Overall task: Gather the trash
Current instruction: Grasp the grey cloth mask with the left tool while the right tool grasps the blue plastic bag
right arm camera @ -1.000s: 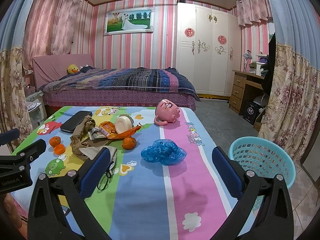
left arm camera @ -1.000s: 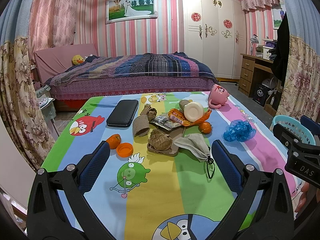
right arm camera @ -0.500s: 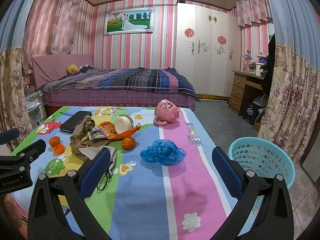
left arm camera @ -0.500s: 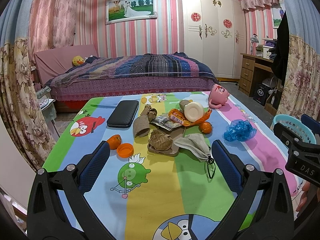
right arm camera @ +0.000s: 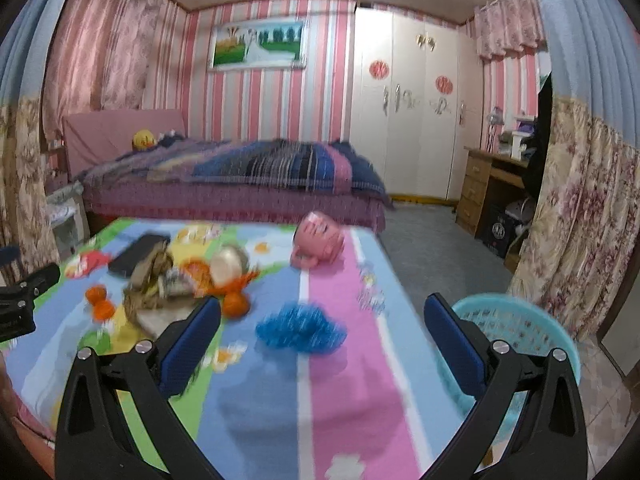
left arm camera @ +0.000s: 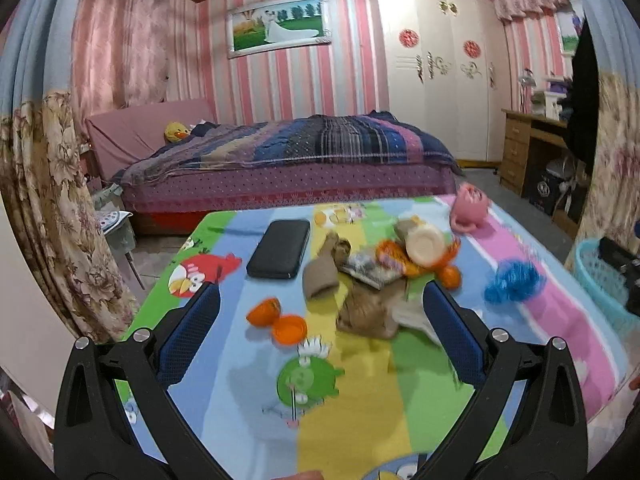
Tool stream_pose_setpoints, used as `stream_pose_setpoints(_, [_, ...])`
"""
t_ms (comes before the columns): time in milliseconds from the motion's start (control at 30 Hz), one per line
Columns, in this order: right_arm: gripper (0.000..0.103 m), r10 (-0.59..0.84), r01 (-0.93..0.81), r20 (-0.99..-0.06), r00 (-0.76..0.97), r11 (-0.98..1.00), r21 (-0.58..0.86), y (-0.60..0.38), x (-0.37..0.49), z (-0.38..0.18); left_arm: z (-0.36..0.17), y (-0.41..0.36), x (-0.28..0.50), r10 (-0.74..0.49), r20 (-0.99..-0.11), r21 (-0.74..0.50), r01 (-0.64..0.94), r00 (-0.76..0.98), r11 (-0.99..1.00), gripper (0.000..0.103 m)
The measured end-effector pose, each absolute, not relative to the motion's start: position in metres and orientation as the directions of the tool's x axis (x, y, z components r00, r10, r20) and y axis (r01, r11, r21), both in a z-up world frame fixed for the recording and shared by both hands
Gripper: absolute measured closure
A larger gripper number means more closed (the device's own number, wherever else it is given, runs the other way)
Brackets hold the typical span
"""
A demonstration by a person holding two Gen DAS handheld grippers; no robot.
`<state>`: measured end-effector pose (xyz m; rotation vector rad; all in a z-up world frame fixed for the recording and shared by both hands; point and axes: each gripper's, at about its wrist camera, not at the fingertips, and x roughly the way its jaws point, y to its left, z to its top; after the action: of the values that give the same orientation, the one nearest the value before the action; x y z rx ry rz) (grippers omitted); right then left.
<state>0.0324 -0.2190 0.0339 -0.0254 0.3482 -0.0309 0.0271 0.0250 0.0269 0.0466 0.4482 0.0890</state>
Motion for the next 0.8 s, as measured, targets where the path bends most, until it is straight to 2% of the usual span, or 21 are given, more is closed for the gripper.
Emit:
stream_pose_setpoints(167, [0.004,-0.016,0.011,-0.276,0.961,1.000,-0.017,-0.226,0.056,0.059,0.053,0.032,0.050,0.093,-0.384,0.043,-0.083,0.919,0.996,0.005])
stream_pose_setpoints(267, [0.004,-0.017,0.004,-0.342,0.940,0.999,-0.039,-0.225,0.087,0.054,0.060,0.034,0.064,0.078,-0.382,0.014,-0.079,0.921,0.997,0.005])
stream_pose_setpoints(367, [0.004,-0.023,0.008,-0.364,0.931,0.999,-0.043,-0.228,0.102,0.040,0.057,0.036,0.080,0.105,-0.383,0.008,-0.111,0.918,0.994,0.005])
stream_pose_setpoints(500, [0.004,0.017,-0.003,-0.403,0.915,0.999,0.036,-0.243,0.107,0.013,0.026,0.035,0.093,0.086,-0.439,-0.018,-0.104,0.894,0.994,0.005])
stream_pose_setpoints(600, [0.004,-0.018,0.031,-0.415,0.910,0.999,0.023,-0.250,0.115,0.007,0.003,0.024,0.102,0.068,-0.517,-0.005,-0.082,0.853,0.997,0.005])
stream_pose_setpoints(667, [0.004,-0.040,0.047,-0.425,0.904,0.999,0.005,-0.255,0.121,0.002,-0.005,0.013,0.100,0.036,-0.536,-0.002,-0.044,0.843,0.999,0.005])
stream_pose_setpoints(800, [0.004,-0.040,0.048,-0.476,0.878,0.999,0.005,-0.262,0.130,-0.014,-0.019,-0.007,0.098,0.052,-0.555,0.059,-0.022,0.830,0.998,0.005])
